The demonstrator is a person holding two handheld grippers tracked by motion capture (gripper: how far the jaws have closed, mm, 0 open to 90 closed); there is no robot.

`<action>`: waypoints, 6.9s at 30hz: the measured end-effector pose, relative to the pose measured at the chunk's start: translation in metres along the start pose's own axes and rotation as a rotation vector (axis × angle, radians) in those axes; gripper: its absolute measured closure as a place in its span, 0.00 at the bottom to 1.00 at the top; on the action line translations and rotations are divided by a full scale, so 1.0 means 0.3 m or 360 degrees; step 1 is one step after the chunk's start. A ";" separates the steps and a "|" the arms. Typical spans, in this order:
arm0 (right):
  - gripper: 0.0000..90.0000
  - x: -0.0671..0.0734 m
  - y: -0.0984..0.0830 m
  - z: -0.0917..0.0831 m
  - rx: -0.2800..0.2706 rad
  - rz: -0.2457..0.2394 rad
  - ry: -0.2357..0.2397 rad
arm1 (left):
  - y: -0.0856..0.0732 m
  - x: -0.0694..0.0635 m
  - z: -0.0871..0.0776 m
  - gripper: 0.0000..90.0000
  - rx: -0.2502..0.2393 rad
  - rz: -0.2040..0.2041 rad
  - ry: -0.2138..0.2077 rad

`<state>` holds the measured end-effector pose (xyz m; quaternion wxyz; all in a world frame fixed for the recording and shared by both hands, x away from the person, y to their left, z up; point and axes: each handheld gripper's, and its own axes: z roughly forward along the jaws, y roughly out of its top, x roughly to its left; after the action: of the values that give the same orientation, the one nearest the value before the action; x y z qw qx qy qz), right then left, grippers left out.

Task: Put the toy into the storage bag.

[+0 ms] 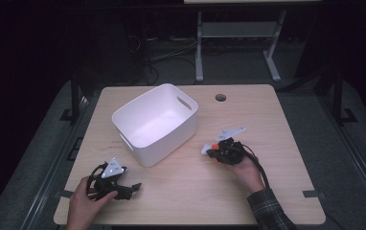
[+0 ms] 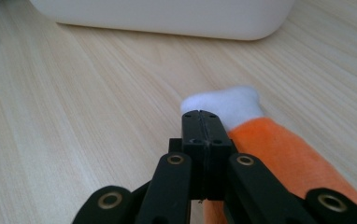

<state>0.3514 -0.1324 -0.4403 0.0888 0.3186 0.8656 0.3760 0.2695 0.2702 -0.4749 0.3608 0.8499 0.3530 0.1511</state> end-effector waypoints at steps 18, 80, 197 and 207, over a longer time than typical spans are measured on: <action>0.41 -0.047 0.024 -0.169 -0.0060 -0.0073 -0.0052 | 0.000 0.000 0.000 0.14 0.0000 0.0000 0.0000; 0.17 -0.136 -0.099 -0.034 0.0241 -0.0080 -0.0002 | 0.000 0.000 0.000 0.14 0.0000 0.0000 0.0000; 0.18 -0.053 0.518 -0.180 0.0035 -0.0230 0.0084 | 0.000 0.001 0.000 0.14 0.0004 0.0006 0.0001; 0.18 -0.029 0.571 -0.149 0.0041 -0.0272 0.0099 | 0.000 0.001 0.000 0.14 0.0003 0.0006 0.0000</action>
<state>0.4238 -0.0763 -0.2887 0.0895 0.2328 0.8967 0.3657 0.2698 0.2704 -0.4748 0.3598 0.8509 0.3516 0.1516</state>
